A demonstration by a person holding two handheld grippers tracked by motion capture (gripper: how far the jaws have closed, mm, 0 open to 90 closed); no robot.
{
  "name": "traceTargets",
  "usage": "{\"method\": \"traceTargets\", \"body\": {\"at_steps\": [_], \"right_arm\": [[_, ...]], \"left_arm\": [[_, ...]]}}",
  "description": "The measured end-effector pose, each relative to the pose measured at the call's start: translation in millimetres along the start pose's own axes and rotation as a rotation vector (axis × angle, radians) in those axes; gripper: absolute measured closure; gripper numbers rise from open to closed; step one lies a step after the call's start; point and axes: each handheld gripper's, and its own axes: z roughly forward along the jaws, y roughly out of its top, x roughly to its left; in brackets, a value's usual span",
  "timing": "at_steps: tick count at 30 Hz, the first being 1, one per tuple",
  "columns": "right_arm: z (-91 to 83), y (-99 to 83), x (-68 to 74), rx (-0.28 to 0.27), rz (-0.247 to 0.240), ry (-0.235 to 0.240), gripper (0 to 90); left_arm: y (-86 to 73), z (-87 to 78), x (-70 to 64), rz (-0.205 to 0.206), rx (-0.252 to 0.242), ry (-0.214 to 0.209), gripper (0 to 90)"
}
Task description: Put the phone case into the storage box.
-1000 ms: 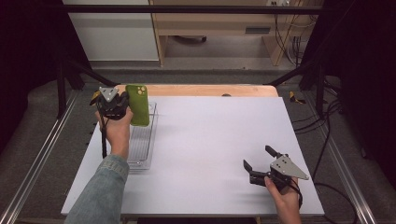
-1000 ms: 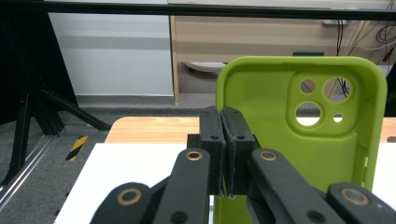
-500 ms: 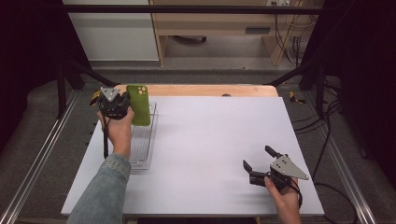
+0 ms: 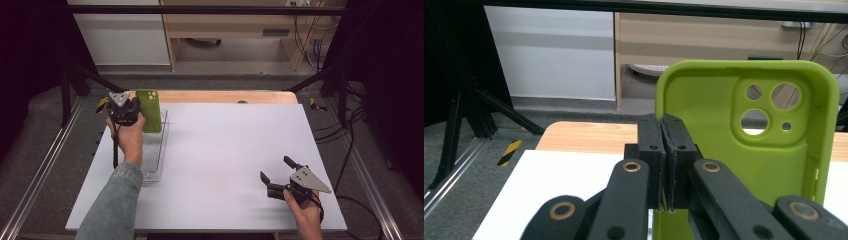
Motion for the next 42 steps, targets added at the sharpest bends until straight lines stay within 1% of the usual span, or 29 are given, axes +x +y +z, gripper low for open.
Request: {"method": "traceTargets", "body": {"at_steps": [9, 11, 16, 27, 42], "right_arm": [[0.9, -0.1, 1.1, -0.007, 0.009, 0.004, 4.2], [0.9, -0.1, 1.3, -0.008, 0.009, 0.005, 4.2], [1.2, -0.1, 1.5, -0.008, 0.01, 0.007, 4.2], [1.5, -0.1, 1.4, -0.011, 0.017, 0.007, 4.2], [2.3, -0.3, 2.0, -0.006, 0.012, 0.012, 4.2]], "left_arm": [[2.0, 1.9, 1.6, 0.006, -0.001, 0.024, 87.6], [2.2, 2.1, 1.8, 0.005, 0.001, 0.025, 87.6], [4.0, 4.4, -0.6, 0.022, 0.002, 0.025, 87.6], [8.4, 8.3, -6.0, 0.027, -0.003, 0.023, 87.6], [7.8, 8.9, -1.6, 0.028, 0.003, 0.031, 87.5]]}}
